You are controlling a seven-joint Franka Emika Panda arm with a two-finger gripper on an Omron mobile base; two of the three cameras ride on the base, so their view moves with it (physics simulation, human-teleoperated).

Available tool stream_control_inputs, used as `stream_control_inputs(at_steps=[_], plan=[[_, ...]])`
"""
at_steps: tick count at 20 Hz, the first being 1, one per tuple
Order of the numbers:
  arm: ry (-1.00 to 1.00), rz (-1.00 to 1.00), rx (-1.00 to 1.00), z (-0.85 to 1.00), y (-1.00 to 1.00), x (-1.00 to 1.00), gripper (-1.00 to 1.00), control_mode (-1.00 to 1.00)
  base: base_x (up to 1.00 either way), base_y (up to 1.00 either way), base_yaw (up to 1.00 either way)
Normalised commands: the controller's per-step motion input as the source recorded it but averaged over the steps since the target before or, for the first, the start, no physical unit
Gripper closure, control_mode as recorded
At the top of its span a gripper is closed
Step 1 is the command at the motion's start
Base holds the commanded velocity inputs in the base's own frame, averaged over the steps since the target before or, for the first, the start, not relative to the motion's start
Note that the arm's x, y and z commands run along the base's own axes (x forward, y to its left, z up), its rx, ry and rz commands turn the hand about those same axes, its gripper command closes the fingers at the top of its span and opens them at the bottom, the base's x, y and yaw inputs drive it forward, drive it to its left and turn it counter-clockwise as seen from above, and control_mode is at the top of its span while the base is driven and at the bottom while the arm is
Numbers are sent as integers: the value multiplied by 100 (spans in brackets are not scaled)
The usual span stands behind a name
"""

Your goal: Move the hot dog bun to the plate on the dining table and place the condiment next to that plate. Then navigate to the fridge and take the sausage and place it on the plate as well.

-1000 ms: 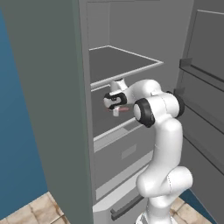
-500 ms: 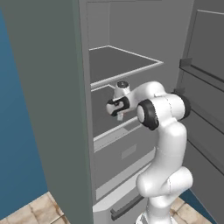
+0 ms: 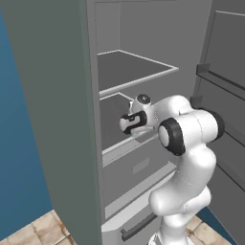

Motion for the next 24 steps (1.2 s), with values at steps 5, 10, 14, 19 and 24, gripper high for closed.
stream_control_inputs(at_steps=[5, 10, 14, 19, 24], plan=[[0, -4, 8, 83, -14, -69, 100, -100, 0, 0, 0], [0, -9, 8, 74, -17, -73, 100, -100, 0, 0, 0], [0, -10, 5, 82, -5, -77, 100, -100, 0, 0, 0], [0, -14, 4, 82, 0, -86, 100, -100, 0, 0, 0], [-2, -14, 2, 73, 0, -91, 100, -100, 0, 0, 0]])
